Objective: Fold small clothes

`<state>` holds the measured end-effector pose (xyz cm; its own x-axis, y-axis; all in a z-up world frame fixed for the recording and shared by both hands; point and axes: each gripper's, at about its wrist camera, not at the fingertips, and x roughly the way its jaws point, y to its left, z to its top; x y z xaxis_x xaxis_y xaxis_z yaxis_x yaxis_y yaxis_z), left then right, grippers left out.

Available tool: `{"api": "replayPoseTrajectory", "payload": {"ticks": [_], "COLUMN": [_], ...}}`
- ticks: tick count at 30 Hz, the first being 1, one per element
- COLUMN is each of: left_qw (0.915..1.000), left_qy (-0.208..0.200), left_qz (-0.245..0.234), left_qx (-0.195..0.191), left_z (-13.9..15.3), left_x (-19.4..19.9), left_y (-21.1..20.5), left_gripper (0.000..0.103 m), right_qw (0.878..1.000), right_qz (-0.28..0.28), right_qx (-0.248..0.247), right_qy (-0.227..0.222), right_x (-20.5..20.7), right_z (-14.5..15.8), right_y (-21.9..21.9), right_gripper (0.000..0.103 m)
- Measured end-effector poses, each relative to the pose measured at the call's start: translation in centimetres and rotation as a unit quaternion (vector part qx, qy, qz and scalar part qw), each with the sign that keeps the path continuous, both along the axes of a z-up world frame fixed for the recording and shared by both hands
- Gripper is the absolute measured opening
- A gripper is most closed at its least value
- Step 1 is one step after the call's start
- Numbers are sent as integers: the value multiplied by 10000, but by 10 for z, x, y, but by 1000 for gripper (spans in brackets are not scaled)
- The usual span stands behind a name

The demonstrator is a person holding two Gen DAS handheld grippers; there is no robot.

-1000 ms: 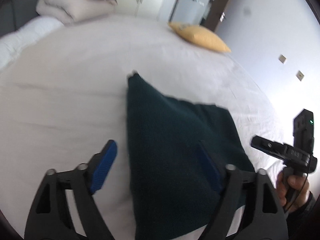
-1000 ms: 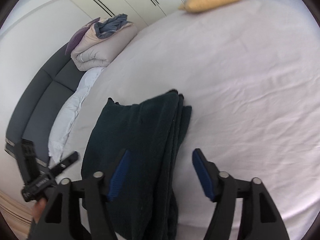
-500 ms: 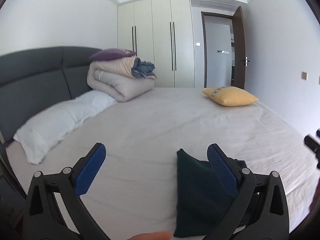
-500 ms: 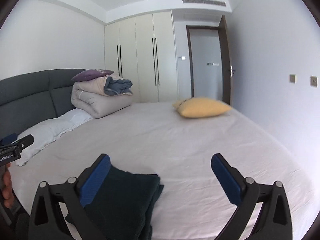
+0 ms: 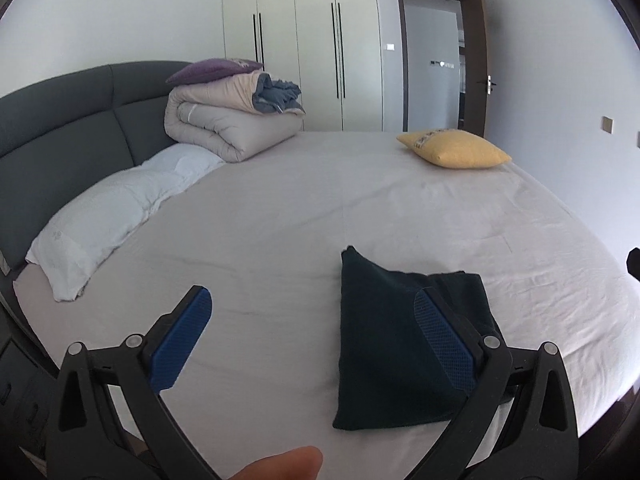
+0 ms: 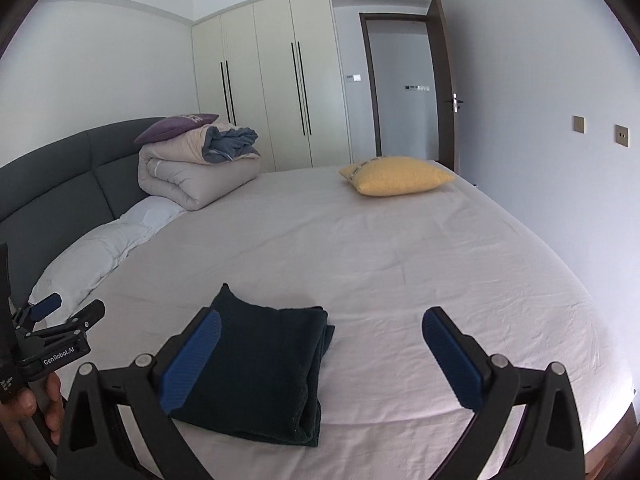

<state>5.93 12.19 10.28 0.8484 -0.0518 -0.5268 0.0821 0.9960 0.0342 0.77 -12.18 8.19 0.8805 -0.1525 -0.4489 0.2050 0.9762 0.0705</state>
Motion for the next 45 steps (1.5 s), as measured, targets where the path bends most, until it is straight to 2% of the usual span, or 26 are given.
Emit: {"api": "replayPoseTrajectory", "payload": {"ticks": [6, 12, 18, 30, 45], "left_qw": [9988, 9958, 9934, 9906, 9897], "left_qy": [450, 859, 1113, 1334, 1407], "left_qz": [-203, -318, -285, -315, -265], "left_qx": [-31, -54, -64, -33, -19], "left_z": [-42, -77, -101, -123, -132], "left_x": [14, 27, 38, 49, 51], "left_y": [-20, -29, -28, -29, -36], "left_gripper": [103, 103, 103, 103, 103], "right_qw": [9980, 9957, 9932, 9883, 9844], "right_qz": [-110, -150, -120, -58, -249], "right_qx": [123, -50, -36, -155, -149], "right_qy": [616, 917, 1153, 1514, 1738], "right_x": [3, 8, 14, 23, 26], "right_z": [-38, -58, -73, -96, -107], "right_y": [10, 25, 29, 42, 40], "right_gripper": [103, 103, 103, 103, 103]}}
